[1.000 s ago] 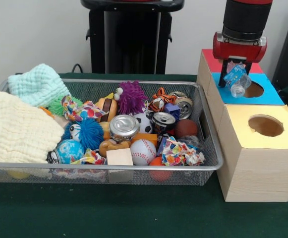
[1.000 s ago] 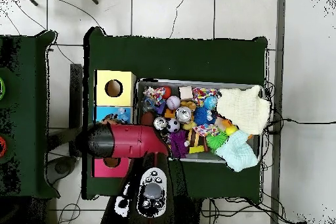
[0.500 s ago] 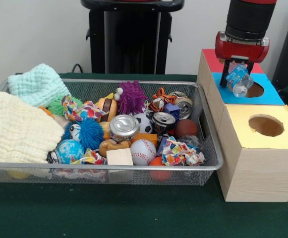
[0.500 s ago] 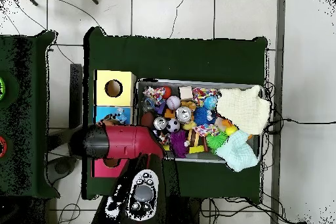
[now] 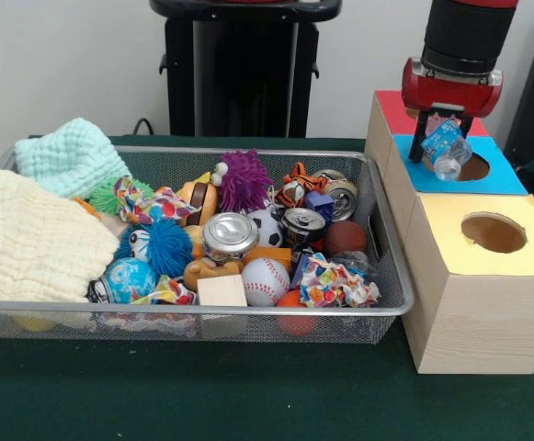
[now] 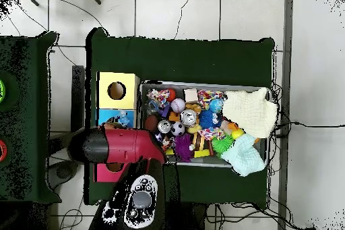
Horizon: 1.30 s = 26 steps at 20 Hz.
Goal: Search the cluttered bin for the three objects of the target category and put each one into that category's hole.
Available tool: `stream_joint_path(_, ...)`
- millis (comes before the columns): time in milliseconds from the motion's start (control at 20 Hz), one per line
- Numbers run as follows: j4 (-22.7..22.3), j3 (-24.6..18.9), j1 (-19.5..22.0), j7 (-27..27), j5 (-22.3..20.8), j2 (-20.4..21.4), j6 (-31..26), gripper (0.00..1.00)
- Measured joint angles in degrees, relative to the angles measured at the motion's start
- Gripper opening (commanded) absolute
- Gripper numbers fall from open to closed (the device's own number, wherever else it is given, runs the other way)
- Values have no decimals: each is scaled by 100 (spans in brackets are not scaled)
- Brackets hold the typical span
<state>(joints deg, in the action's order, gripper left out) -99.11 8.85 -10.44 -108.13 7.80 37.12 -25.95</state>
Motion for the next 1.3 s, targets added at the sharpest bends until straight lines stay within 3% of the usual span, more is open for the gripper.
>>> stream_joint_path(750, 133, 300, -312, 0, 223, -134, 2, 0)
stream_joint_path(1300, 357, 285, -646, 0, 657, -288, 1, 0)
